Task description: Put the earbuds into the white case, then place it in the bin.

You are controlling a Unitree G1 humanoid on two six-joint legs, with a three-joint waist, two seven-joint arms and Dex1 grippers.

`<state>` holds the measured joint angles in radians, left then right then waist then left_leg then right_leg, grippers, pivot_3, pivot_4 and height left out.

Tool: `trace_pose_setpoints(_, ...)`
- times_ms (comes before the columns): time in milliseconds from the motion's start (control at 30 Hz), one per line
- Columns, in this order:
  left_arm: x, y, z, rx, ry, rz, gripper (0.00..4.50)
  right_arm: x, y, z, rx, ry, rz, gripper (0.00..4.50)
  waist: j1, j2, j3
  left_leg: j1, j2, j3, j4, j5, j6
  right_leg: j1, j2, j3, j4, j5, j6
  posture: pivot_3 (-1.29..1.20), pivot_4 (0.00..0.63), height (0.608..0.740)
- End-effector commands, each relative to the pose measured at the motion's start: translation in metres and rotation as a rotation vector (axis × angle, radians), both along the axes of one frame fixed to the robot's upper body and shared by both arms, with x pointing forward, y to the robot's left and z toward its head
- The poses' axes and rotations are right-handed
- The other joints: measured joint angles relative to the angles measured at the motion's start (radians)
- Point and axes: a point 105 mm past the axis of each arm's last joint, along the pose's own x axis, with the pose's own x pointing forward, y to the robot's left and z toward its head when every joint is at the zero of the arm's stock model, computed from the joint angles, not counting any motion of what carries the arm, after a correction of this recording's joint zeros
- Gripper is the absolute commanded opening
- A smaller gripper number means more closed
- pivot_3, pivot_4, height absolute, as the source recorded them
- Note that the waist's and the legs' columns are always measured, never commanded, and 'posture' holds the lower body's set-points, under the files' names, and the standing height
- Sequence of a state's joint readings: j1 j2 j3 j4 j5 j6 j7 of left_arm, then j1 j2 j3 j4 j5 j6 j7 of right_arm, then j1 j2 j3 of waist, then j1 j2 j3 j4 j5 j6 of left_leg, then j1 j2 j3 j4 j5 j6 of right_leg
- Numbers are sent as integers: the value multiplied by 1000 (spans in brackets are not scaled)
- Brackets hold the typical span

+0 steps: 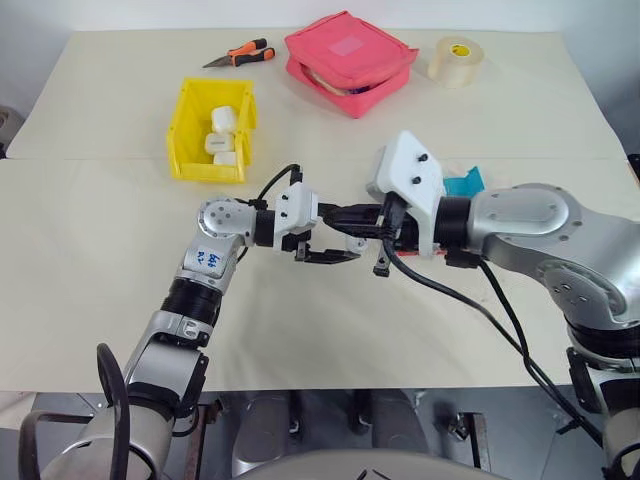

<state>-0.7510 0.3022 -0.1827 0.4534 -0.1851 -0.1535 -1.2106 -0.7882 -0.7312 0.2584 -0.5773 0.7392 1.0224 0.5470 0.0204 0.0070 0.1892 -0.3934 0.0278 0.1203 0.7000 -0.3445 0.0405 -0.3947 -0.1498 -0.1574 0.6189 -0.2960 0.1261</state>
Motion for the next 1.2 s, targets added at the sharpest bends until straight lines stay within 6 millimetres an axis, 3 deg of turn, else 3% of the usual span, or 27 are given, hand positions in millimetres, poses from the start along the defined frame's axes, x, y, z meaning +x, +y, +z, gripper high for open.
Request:
trace_pose_setpoints(33,1,-2,11,-35,-58,5,2756,6,-5,5,-19,-47,-15,34,0,0,0,0,0,0,0,0,0,0,0,0,0,0,0,0,150,740)
trace_pose_setpoints(300,3,14,36,-190,-90,97,2756,28,-83,0,-128,-57,-248,34,0,-1,1,-1,0,0,0,0,0,0,0,0,-1,0,0,0,150,740)
trace_pose_setpoints(400,5,23,45,-265,-87,158,2756,28,-100,15,-13,-64,-289,34,0,-1,1,0,1,0,0,0,0,0,0,0,0,0,0,0,150,740)
trace_pose_setpoints(500,12,37,58,-373,-93,272,2756,14,-107,27,204,-74,-210,34,1,-2,1,1,1,0,0,0,0,1,0,0,0,0,0,0,150,740)
trace_pose_setpoints(600,26,57,66,-465,-104,429,2756,6,-120,20,310,-81,-166,34,3,-2,1,1,1,0,0,0,0,2,1,0,0,0,0,0,150,740)
trace_pose_setpoints(667,35,73,69,-509,-109,535,2756,1,-129,5,314,-23,-155,34,5,-2,1,1,0,0,0,0,1,2,0,0,-1,1,1,0,150,740)
trace_pose_setpoints(733,44,93,75,-563,-131,655,2756,-1,-139,-12,299,27,-151,401,5,-3,1,2,0,0,0,1,1,2,0,0,-1,1,2,0,150,740)
trace_pose_setpoints(800,48,111,84,-612,-161,748,2756,-2,-146,-16,323,44,-132,859,3,-3,1,2,0,0,0,1,1,3,0,1,-1,1,2,0,150,740)
trace_pose_setpoints(967,59,163,93,-656,-217,1011,2756,-2,-144,-4,373,7,-18,2481,-1,-3,1,2,1,0,0,1,1,2,1,0,-1,1,2,0,150,740)
trace_pose_setpoints(1167,78,193,80,-579,-185,1199,2756,15,-144,2,369,-9,11,4483,7,-4,1,3,0,0,0,1,1,3,0,0,-1,1,2,0,150,740)
trace_pose_setpoints(1200,83,196,76,-566,-155,1222,2756,18,-144,3,366,-10,10,4483,8,-4,2,3,0,0,0,1,1,3,0,0,-1,1,2,0,150,740)
